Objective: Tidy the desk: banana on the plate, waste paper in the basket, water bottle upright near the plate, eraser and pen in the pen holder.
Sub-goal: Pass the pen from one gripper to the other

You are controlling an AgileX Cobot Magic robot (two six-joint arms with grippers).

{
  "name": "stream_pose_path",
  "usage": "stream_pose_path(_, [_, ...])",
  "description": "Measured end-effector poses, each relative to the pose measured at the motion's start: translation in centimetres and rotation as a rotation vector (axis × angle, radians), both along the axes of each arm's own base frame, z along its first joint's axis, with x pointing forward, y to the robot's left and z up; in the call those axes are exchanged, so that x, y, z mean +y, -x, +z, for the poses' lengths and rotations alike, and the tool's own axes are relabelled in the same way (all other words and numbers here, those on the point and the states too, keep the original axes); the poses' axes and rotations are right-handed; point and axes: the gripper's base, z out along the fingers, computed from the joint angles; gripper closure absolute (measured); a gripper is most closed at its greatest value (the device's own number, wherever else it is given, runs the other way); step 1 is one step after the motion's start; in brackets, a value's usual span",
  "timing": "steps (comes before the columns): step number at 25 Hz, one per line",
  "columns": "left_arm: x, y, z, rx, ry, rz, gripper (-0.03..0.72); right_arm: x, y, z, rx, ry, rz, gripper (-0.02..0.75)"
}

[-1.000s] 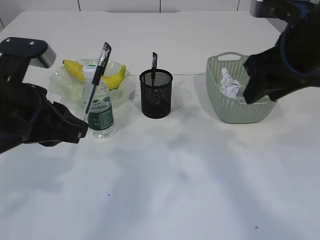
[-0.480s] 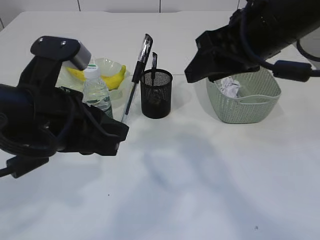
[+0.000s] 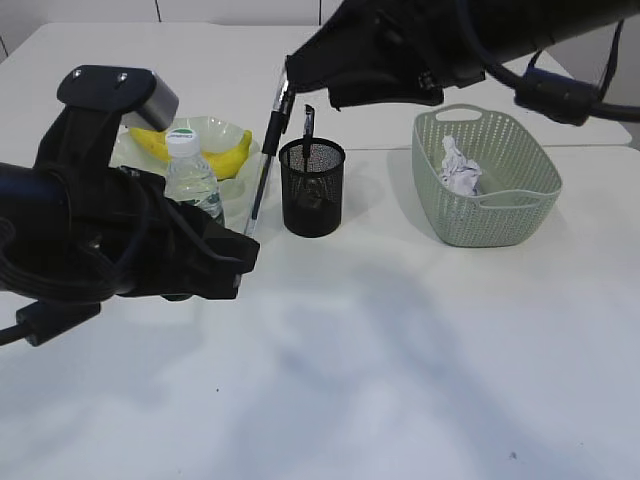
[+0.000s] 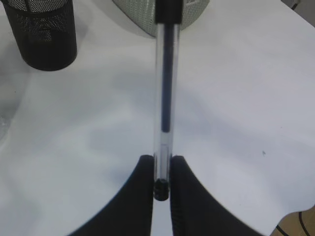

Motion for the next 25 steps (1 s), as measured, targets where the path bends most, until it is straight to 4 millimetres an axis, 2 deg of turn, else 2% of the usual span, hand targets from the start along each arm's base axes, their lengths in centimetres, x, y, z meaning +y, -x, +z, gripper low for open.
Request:
stream_pose_path(6, [0.0,-0.1,0.1,-0.006,0.018,0.013,0.659,0.5,0.0,0.8,-0.007,-0.108,0.001,0.348])
stream_pose_path(11, [-0.3,0.1,0.2,-0.003,0.024,0.006,0.659,0.8,-0.5,0.6,0.006,-0.156,-0.011,0.347])
stream_pose_path(25, [-1.1,0.6,0.5,-0.040,0.053,-0.013,0.659,1.0,-1.3,-0.1,0.019,-0.160,-0.034,0.349])
